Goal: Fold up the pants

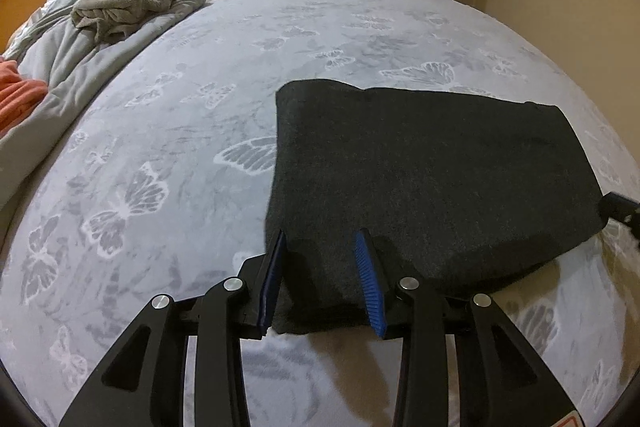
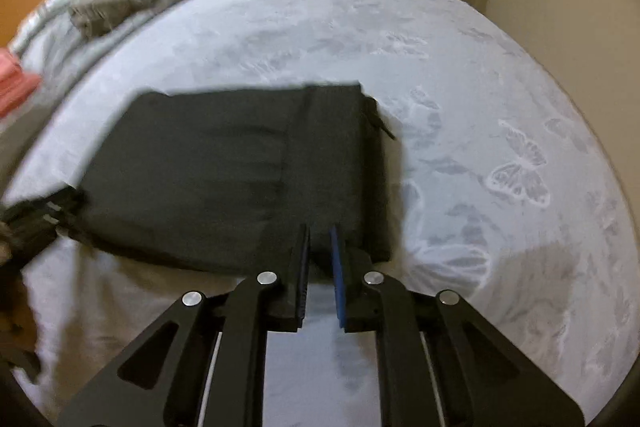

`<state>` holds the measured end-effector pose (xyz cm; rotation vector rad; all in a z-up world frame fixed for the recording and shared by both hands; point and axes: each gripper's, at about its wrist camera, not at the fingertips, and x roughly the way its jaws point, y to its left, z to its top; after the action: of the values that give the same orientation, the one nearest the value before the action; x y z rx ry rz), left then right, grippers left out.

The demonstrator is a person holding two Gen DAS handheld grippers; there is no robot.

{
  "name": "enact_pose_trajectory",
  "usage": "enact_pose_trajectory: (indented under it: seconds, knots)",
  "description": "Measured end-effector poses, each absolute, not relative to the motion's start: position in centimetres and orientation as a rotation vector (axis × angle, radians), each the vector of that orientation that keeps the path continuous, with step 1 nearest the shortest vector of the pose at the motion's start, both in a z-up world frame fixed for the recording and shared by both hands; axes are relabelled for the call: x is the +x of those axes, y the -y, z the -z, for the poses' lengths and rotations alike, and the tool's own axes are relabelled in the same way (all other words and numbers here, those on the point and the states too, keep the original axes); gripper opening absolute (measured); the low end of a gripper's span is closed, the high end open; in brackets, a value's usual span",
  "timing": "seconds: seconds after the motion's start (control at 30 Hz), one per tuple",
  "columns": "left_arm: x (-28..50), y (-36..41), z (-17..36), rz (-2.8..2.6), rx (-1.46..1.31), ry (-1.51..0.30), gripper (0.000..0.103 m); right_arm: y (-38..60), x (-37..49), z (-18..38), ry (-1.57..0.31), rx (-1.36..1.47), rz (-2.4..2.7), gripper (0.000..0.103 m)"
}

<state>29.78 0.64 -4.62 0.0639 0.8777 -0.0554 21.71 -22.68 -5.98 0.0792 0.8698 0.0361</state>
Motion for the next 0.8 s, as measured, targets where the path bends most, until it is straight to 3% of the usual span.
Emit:
enact_pose_trajectory:
  seconds: [0.07, 0.13, 0.2, 0.53, 0.67, 0.73, 0.8]
  knots:
    - [29.8, -0.6, 4.6, 0.063, 0.066, -0.878, 0.036, 22.6, 21.3, 6.3, -0.852, 0.024, -0.018, 0.015]
    - [30.4, -0.7, 5.8, 0.061, 0.073, -0.933, 0.041, 23.0, 22.6, 9.5, -0.960, -0.023, 0.015, 0.024]
    - [30.2, -1.1, 6.4, 0.061, 0.071, -0.929, 0.043, 24.0, 21.9, 9.5, -0.929, 0.095, 0.006, 0.025]
    - [25.5, -0.5, 1.5, 0.058, 0.119, -0.815, 0.043, 24.3, 18.1, 2.9, -0.853, 0.141, -0.007, 0.026]
    - [22.7, -1.1, 0.3, 0.055, 0.072, -0.803, 0.045, 24.4, 15.7, 2.8, -0.818, 0.187, 0.016, 0.054]
    - [21.1, -1.3, -0.1, 0.048, 0.053, -0.784, 0.061, 24.4, 14.2, 2.6, -0.800, 0.193, 0.034, 0.061]
    - [19.2, -1.5, -0.6, 0.023, 0.061, -0.758, 0.069, 23.8, 12.6, 2.8, -0.804, 0.159, 0.049, 0.064]
